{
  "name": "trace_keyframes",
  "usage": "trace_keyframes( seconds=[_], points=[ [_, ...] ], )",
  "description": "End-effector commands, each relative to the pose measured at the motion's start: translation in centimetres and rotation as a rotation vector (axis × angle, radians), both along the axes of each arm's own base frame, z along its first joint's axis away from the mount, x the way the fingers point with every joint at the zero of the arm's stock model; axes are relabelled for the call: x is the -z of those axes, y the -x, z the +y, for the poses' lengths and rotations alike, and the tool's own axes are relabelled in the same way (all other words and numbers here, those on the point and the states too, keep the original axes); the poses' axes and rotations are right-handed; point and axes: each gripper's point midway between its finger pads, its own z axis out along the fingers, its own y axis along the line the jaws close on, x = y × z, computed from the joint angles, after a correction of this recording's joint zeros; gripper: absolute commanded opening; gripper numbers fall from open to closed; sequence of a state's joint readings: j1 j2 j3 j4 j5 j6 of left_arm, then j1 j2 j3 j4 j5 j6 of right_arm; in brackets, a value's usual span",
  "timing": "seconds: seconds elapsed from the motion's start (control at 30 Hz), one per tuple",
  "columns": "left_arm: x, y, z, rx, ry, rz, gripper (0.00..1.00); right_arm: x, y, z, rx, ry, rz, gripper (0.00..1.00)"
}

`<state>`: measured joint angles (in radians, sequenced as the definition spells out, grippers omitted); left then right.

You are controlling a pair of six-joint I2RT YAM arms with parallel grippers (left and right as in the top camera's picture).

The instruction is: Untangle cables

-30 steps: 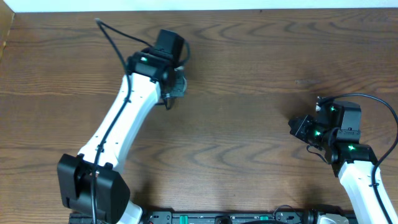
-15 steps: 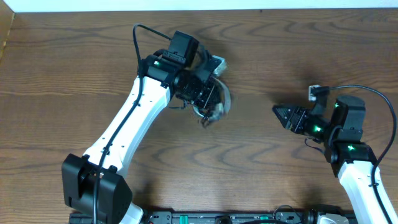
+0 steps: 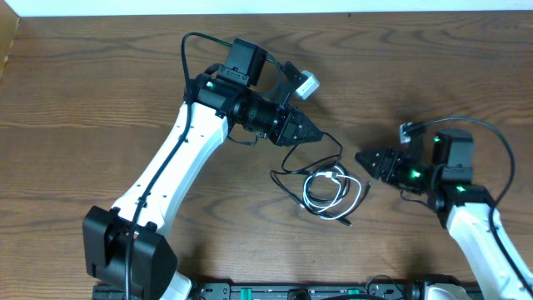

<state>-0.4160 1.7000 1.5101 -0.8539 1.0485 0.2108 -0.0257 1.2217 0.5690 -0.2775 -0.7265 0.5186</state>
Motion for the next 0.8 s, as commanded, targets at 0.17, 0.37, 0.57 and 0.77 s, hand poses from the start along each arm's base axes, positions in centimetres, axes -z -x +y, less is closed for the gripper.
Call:
trace_keyframes(
  seconds=[0.17,0.37,0.57,0.77],
  points=[
    [0.8,-1.9,0.9,-0.094,-0.115,-0.051,0.10,4.9,1.7,0.2,0.016,0.082,0.198,0.53],
    [2.3,-3.2,2.2,-0.187,-0.231,-0.058,0.10,7.5,3.2,1.9,-0.057,0.146,0.275,0.50],
    [4.9,-4.4,4.8,-0.347,-0.412,-0.011,0.10,8.4,2.4,3.8,-0.117,0.138,0.231,0.17],
    [7.2,-4.8,8.2,-0.489,-0.611,0.015,0.10,4.7,0.4,4.7,-0.141,0.043,0.091,0.01]
  ],
)
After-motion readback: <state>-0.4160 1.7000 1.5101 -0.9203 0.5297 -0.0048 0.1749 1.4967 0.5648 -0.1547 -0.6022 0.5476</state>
